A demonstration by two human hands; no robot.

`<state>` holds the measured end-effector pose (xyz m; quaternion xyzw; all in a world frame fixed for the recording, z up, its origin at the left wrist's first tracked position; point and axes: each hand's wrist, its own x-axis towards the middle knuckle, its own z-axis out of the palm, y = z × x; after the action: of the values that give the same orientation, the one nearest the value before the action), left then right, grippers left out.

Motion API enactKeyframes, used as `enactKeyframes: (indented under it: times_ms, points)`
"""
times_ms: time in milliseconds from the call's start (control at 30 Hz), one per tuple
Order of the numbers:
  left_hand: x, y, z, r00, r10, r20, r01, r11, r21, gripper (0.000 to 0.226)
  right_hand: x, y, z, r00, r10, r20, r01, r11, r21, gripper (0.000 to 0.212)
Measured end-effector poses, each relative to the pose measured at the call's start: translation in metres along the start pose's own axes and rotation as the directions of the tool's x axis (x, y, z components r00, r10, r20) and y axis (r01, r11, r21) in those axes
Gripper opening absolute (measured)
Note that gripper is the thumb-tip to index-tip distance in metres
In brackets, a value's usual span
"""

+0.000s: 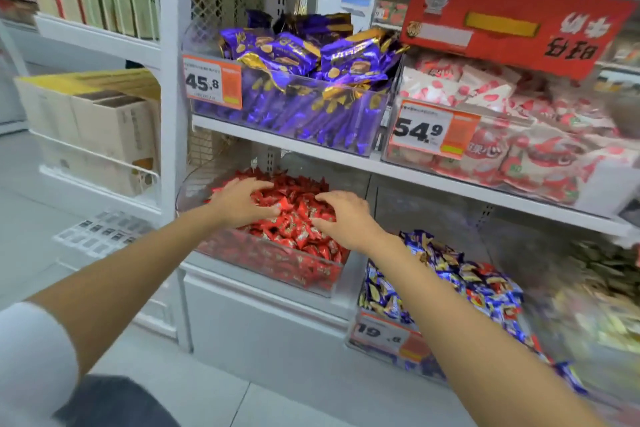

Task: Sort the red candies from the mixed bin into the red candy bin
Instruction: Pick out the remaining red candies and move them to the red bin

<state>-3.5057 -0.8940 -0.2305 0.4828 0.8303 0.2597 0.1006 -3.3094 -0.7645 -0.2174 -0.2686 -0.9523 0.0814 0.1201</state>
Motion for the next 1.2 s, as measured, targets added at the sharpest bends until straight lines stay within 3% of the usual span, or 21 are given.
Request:
enactKeyframes:
  times_ms: [167, 233, 300, 367, 400, 467, 567, 667, 800, 900, 967, 1033, 1100, 1200]
  points:
    - [-0.068, 0.032, 0.016, 0.961, 0.168, -0.218, -0.181, 0.983, -0.042, 0.021, -0.091, -0.001, -0.008, 0.907, -0.114, -0.406, 0.182, 0.974, 0.132, 0.023]
    - [-0.104, 0.046, 0.035, 0.961, 0.181, -0.211, -0.201, 0.977, -0.075, 0.011, -0.143, 0.001, 0.004, 0.892, -0.101, -0.440, 0.199, 0.963, 0.183, 0.018]
    - [-0.137, 0.054, 0.069, 0.983, 0.169, -0.075, -0.174, 0.982, -0.067, 0.014, -0.193, 0.012, 0.030, 0.932, -0.062, -0.356, 0.133, 0.974, 0.181, 0.018]
    - [-0.164, 0.053, 0.116, 0.982, 0.147, 0.122, -0.143, 0.989, -0.041, 0.021, -0.240, 0.033, 0.068, 0.996, 0.016, -0.084, 0.000, 0.983, 0.185, 0.022]
    - [-0.174, 0.050, 0.143, 0.968, 0.124, 0.217, -0.121, 0.992, -0.029, 0.024, -0.261, 0.049, 0.090, 0.992, 0.067, 0.104, -0.086, 0.979, 0.185, 0.024]
    - [-0.188, 0.044, 0.197, 0.927, 0.076, 0.368, -0.075, 0.997, -0.019, 0.029, -0.303, 0.087, 0.135, 0.892, 0.177, 0.417, -0.271, 0.946, 0.179, 0.029]
    - [-0.198, 0.026, 0.276, 0.869, 0.038, 0.493, -0.002, 0.997, -0.073, 0.020, -0.364, 0.158, 0.197, 0.649, 0.374, 0.662, -0.552, 0.830, 0.073, 0.041]
    - [-0.201, 0.006, 0.339, 0.837, 0.031, 0.546, 0.053, 0.989, -0.137, 0.023, -0.419, 0.206, 0.243, 0.430, 0.477, 0.767, -0.725, 0.688, -0.021, 0.058]
    - [-0.203, -0.015, 0.387, 0.764, -0.022, 0.645, 0.134, 0.983, -0.125, 0.026, -0.461, 0.222, 0.296, 0.297, 0.543, 0.786, -0.880, 0.475, 0.004, 0.070]
    - [-0.197, -0.020, 0.400, 0.743, -0.070, 0.666, 0.175, 0.980, -0.092, 0.023, -0.480, 0.211, 0.332, 0.321, 0.573, 0.754, -0.852, 0.522, -0.034, 0.068]
    - [-0.197, -0.022, 0.403, 0.732, -0.122, 0.670, 0.209, 0.977, -0.050, 0.018, -0.488, 0.204, 0.347, 0.379, 0.605, 0.700, -0.859, 0.511, 0.023, 0.048]
    - [-0.195, -0.018, 0.400, 0.741, -0.111, 0.663, 0.188, 0.981, -0.045, 0.018, -0.481, 0.204, 0.346, 0.391, 0.602, 0.696, -0.877, 0.472, 0.084, 0.019]
    - [-0.192, -0.007, 0.393, 0.743, -0.075, 0.665, 0.149, 0.987, -0.055, 0.021, -0.463, 0.211, 0.337, 0.433, 0.635, 0.640, -0.886, 0.430, 0.172, 0.024]
    - [-0.190, 0.024, 0.370, 0.765, 0.001, 0.643, 0.104, 0.987, -0.126, 0.020, -0.428, 0.221, 0.287, 0.433, 0.674, 0.598, -0.899, 0.271, 0.345, 0.030]
